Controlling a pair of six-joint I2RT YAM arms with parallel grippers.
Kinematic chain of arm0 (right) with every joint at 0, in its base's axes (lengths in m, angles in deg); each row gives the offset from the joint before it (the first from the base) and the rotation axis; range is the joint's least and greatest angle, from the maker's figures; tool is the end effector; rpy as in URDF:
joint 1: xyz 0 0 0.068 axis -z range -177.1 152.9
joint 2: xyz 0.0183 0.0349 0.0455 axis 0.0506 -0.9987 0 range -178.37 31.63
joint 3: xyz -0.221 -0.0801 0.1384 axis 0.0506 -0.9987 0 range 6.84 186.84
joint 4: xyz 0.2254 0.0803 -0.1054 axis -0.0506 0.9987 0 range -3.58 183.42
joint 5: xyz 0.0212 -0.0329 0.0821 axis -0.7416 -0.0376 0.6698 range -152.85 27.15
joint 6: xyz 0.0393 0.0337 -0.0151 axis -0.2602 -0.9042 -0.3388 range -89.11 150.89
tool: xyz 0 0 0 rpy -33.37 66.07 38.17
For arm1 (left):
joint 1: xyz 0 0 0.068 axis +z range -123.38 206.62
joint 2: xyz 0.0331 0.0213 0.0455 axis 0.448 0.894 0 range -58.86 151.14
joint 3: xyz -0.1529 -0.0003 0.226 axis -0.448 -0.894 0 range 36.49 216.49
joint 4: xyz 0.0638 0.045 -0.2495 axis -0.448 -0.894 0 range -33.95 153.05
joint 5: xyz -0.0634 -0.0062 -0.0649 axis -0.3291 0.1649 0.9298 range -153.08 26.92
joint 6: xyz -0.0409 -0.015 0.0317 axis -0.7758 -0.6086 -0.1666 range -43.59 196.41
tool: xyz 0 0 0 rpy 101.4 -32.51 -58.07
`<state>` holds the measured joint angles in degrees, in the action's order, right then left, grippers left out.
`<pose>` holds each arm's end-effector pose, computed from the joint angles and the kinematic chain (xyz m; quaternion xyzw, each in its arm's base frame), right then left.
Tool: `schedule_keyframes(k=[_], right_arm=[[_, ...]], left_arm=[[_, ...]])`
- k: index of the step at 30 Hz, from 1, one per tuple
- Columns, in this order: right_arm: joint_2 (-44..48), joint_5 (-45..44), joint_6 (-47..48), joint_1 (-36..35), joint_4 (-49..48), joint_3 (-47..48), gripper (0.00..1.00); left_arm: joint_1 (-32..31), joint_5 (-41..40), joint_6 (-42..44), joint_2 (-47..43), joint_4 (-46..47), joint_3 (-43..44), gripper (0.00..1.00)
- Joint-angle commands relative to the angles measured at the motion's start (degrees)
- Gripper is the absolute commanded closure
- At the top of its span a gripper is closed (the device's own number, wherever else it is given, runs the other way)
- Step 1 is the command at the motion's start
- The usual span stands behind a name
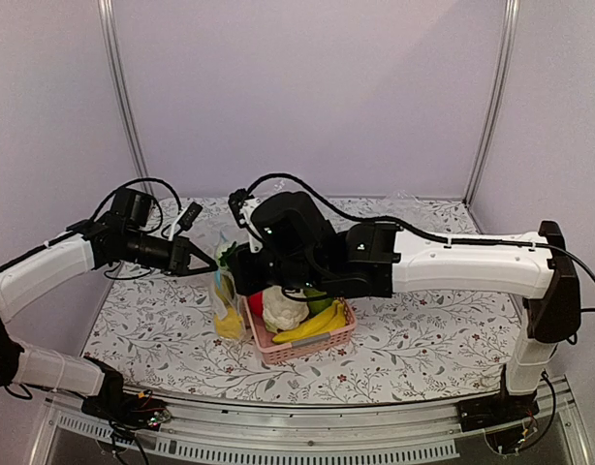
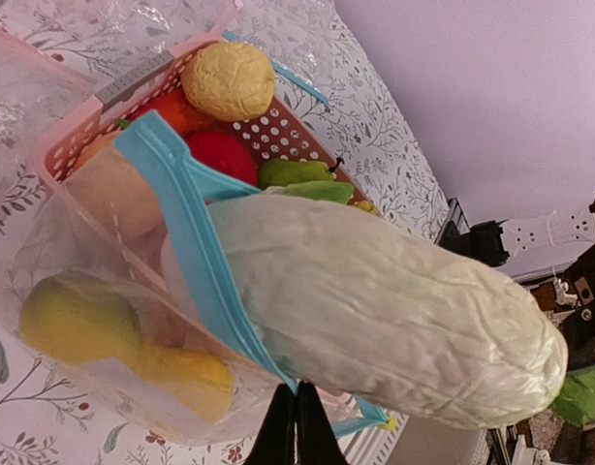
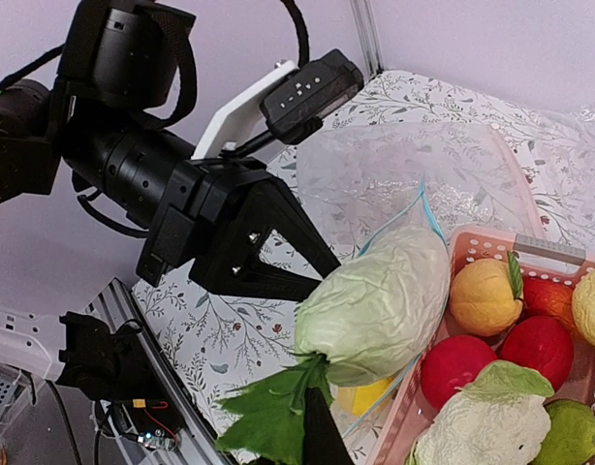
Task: Place the food in the zip-top bag and seal the zipper
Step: Place the fake vegetable in the zipper food storage bag.
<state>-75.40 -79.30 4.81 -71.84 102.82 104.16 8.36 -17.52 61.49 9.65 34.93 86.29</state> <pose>0.1271 0.4277 0.3361 -0.2770 0.7965 0.3262 0.4272 0.2221 -0.1001 0.2653 0.1673 0.8528 -0.4420 0.2222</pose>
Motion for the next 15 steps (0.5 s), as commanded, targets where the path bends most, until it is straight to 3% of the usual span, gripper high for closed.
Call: schedule_keyframes(k=[1, 15], right_arm=[[-3.07, -1.15, -0.28, -0.58, 0.95, 2.52, 1.00], [-11.60, 0.77, -2.30, 1.20, 4.17, 5.34, 1.00]], left_arm=[[-0.45, 0.13, -0.04, 0.42, 1.22, 0.21, 1.00], [-0.35, 0.01, -0.07, -0.19, 1.18, 0.12, 1.00]])
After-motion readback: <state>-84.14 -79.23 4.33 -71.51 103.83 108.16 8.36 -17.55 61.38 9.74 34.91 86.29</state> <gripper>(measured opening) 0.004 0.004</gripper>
